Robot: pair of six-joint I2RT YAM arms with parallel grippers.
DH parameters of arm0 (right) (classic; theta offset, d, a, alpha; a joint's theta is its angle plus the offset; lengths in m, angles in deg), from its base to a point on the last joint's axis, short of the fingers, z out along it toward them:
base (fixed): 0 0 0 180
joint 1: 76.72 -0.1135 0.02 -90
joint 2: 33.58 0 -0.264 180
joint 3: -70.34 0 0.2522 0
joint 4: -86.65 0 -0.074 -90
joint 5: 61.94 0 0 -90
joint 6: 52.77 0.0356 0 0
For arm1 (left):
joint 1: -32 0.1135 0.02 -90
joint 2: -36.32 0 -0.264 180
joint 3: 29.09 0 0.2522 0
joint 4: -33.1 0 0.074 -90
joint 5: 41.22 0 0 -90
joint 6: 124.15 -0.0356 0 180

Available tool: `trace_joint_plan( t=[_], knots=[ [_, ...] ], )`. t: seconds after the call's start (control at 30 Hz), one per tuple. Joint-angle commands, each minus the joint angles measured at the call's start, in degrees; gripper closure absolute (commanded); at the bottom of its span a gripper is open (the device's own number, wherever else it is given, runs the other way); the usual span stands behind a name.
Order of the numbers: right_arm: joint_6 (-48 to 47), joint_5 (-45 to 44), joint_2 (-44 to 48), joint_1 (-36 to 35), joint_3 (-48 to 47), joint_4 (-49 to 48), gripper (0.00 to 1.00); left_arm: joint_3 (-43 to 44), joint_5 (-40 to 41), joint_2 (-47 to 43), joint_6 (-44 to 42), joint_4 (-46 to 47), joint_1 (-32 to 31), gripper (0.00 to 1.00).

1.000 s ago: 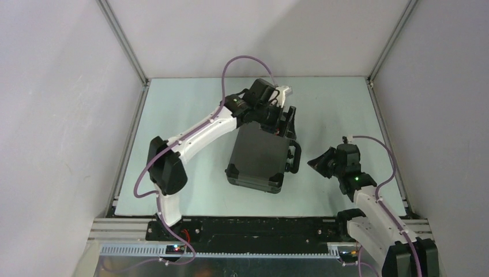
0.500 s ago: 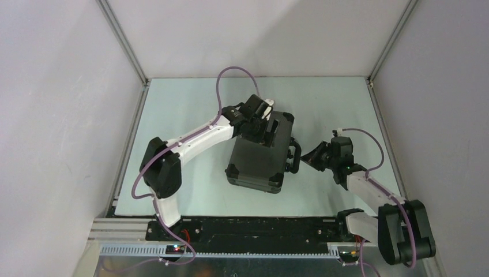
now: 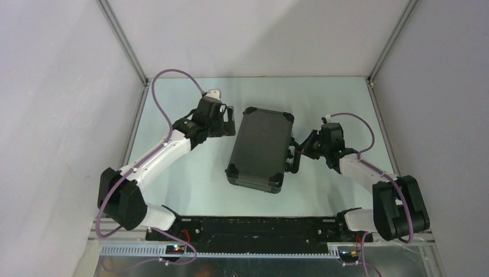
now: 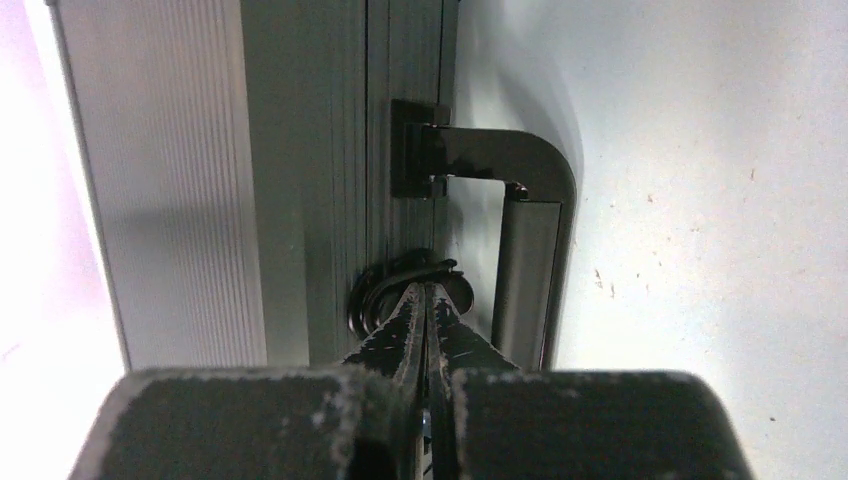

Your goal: Pack up texas hold em set

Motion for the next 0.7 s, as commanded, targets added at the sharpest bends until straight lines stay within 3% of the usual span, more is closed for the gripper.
trace_joint_plan(
  t=[0.0, 0.2, 0.67],
  knots=[
    [-4.55, -4.36, -3.29, -1.72, -5.28, 6.03, 1.0, -2.81, 2.5, 0.82, 2.72, 5.26, 0.5, 0.03],
    [-6.69, -8.62, -5.36, -3.91, -8.57, 11.06, 1.0, -4.5, 1.26, 3.24, 2.99, 8.27, 0.61, 0.04],
    [-6.63, -7.29, -9.79, -4.28, -9.08, 9.1, 1.0, -4.82, 0.18, 6.68, 2.75, 10.33, 0.59, 0.04]
  ],
)
